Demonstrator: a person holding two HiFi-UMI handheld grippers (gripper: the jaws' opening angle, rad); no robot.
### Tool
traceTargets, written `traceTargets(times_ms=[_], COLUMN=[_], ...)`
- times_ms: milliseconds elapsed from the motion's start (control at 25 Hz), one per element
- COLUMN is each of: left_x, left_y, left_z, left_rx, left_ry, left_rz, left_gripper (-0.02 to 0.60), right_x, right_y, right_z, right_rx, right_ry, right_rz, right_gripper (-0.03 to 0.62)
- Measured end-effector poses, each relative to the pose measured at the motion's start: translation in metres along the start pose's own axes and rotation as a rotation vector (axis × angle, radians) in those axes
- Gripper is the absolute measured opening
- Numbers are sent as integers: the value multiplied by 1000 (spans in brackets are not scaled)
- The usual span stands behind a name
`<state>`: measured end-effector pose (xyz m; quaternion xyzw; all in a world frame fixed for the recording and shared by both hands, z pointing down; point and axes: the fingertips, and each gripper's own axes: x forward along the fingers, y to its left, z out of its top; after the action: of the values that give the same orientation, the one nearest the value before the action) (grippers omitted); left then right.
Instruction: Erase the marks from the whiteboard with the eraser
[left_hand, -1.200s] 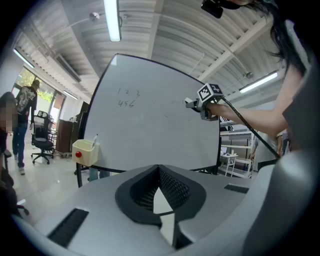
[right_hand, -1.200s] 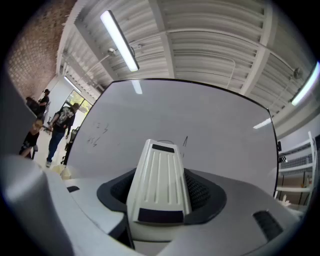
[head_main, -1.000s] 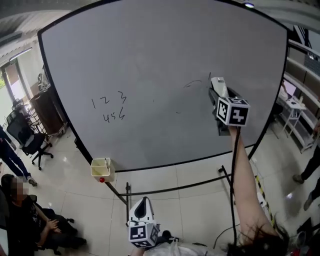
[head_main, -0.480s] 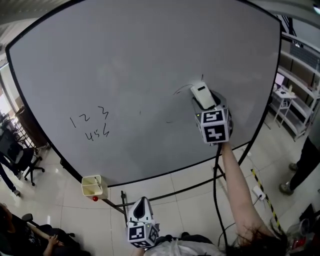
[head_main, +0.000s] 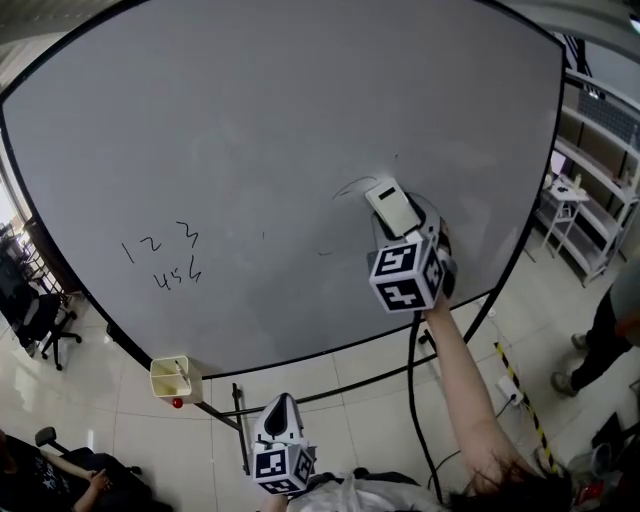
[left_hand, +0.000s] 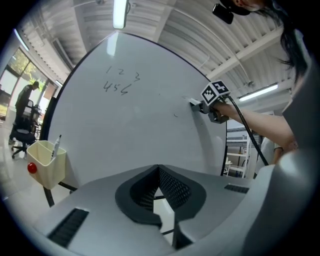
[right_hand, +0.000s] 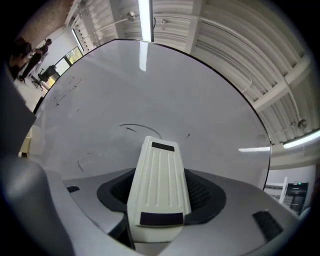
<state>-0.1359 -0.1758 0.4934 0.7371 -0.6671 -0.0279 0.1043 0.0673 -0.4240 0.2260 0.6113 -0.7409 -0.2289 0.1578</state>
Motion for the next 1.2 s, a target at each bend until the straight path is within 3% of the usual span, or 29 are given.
traceTargets(times_ms=[160, 280, 480, 560, 640, 760, 840, 1000, 1120, 1200], left_x=[5, 8, 10, 11, 11, 12, 12, 9, 8, 7], left_y=[-6, -6, -4, -5, -5, -5, -7, -3, 0, 0], left_z=[-6, -7, -7, -9, -10, -12, -12, -13, -13, -14], left_rx=[7, 2, -11, -12, -12, -14, -14, -16, -22, -25], left_ry=[5, 8, 8, 12, 16, 20, 20, 24, 27, 29], left_rz=[-12, -5, 5, 6, 6, 7, 8, 17, 22, 24], left_gripper=[-12, -12, -12, -12, -12, -12, -12, -12, -12, -12], right_x=[6, 6, -6, -7, -2, 5, 5, -1, -14, -15], right_y=[-73, -82, 18, 31, 11, -49, -69, -12, 53, 63], right_z=[51, 62, -42, -66, -51, 4, 22, -36, -111, -133], right_rx=[117, 124, 9, -60, -12, 133, 161, 185, 103, 51], right_ry=[-42, -37, 79, 113, 93, 20, 10, 99, 235, 276], right_rz=[-55, -54, 9, -13, -29, -62, -69, 19, 72, 65], right_gripper=[281, 281, 281, 281, 279, 281, 279, 281, 279, 281])
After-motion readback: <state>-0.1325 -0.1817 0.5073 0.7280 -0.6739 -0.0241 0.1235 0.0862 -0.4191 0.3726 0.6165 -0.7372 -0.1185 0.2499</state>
